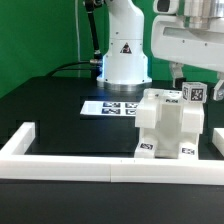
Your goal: Assemble chair
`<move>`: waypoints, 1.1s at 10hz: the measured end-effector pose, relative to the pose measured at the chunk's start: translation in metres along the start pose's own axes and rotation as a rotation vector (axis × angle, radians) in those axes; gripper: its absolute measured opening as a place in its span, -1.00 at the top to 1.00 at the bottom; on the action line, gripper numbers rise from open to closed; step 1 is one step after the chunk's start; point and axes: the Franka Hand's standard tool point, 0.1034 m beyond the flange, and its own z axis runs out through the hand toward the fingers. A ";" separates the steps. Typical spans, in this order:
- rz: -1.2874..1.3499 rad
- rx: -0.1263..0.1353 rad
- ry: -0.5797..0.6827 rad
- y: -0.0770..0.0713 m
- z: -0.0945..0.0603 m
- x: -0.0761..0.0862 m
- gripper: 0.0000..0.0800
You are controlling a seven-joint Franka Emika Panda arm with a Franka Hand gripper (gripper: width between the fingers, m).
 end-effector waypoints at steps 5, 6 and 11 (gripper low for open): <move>-0.502 0.001 0.027 -0.002 0.000 0.000 -0.62; -0.586 0.001 0.027 -0.001 0.000 0.000 -0.62; -0.947 -0.014 0.033 0.002 0.003 0.001 -0.62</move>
Offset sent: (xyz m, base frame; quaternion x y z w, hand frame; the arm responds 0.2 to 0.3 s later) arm -0.0069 0.0033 0.0013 0.0066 0.0340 -0.3037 0.9521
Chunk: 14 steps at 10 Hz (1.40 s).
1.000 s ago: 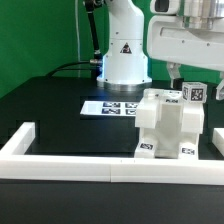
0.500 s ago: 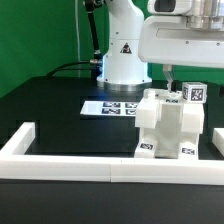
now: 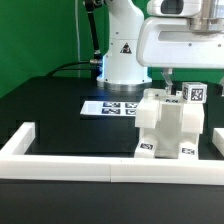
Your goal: Assemble chair
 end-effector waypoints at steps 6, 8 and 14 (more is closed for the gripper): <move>-0.071 -0.001 -0.002 0.001 0.001 0.000 0.27; -0.047 -0.001 -0.003 0.001 0.002 -0.001 0.31; 0.366 0.000 -0.003 0.001 0.002 -0.001 0.31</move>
Offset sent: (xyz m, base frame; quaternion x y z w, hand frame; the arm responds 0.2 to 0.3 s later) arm 0.0000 0.0000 0.0000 0.0000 0.0000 0.0000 1.0000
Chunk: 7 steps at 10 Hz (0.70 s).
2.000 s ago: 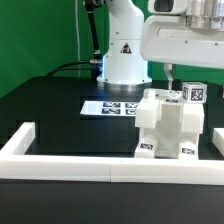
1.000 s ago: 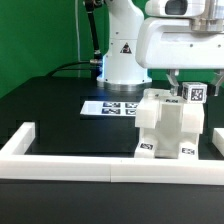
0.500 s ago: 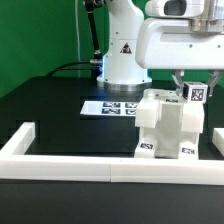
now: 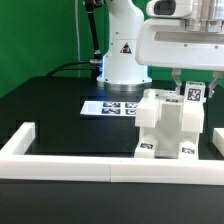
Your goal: Assemble chair
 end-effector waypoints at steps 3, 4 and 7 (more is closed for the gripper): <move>0.217 0.002 -0.001 -0.001 0.000 0.000 0.31; 0.310 0.003 -0.002 -0.001 0.000 0.000 0.31; 0.492 0.009 -0.005 -0.002 0.000 -0.001 0.31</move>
Offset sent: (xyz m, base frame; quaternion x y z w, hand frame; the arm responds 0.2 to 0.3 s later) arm 0.0000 0.0000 0.0000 0.0000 0.0000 0.2571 0.9664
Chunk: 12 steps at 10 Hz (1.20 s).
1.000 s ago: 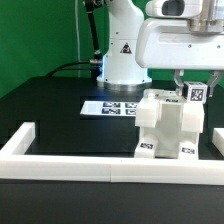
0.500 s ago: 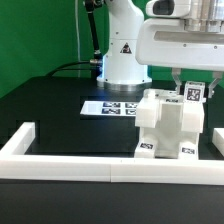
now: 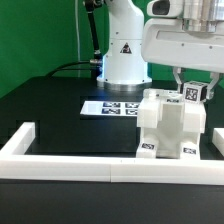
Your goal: Assemble chair
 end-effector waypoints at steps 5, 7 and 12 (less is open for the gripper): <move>0.294 0.002 -0.003 -0.001 0.000 -0.002 0.31; 0.421 0.006 -0.009 -0.002 0.000 -0.003 0.31; 0.660 0.010 -0.021 -0.005 0.000 -0.006 0.31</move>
Offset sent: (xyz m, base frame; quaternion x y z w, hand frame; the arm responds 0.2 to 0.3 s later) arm 0.0000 0.0000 0.0000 0.0000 0.0000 0.1938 0.9810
